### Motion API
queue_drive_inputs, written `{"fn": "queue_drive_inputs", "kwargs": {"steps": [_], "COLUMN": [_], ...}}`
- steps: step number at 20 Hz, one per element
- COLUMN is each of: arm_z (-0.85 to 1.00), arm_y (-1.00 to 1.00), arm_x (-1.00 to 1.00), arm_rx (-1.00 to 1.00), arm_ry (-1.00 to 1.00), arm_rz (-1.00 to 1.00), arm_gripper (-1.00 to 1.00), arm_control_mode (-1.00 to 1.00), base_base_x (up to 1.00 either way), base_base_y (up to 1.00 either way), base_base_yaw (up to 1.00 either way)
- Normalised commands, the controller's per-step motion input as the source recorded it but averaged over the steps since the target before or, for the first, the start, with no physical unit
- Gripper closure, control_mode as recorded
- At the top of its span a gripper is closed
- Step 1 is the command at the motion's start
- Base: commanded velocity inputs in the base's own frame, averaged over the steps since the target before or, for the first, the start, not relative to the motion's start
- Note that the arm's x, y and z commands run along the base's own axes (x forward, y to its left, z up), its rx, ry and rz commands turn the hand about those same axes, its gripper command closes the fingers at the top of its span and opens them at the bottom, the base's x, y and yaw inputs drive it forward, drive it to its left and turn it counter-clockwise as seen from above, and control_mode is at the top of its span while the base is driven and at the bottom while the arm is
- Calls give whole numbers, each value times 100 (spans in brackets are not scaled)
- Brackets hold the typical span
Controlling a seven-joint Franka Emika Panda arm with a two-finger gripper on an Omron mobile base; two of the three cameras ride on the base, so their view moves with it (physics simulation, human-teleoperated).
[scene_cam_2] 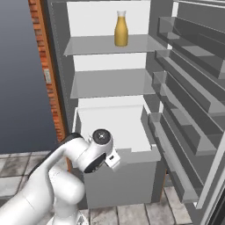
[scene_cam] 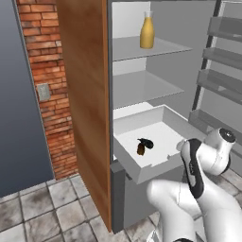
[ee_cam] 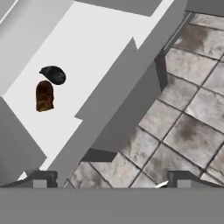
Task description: Place the eggplant and sweet potato inside the fridge drawer. Close the drawer after placing the vegetables.
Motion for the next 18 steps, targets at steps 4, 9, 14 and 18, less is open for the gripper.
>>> {"fn": "queue_drive_inputs", "kwargs": {"steps": [4,9,14,18], "arm_z": [-58,-47,-28,0], "arm_y": [-43,-37,-26,-11], "arm_x": [0,13,69,99], "arm_rx": [2,7,12,10], "arm_ry": [-12,-8,-2,2], "arm_rz": [0,0,0,0], "arm_gripper": [-100,-100,-100,-100], "arm_control_mode": [-100,-100,-100,-100], "base_base_x": [0,0,0,0], "base_base_y": [0,0,0,0], "base_base_yaw": [0,0,0,0]}}
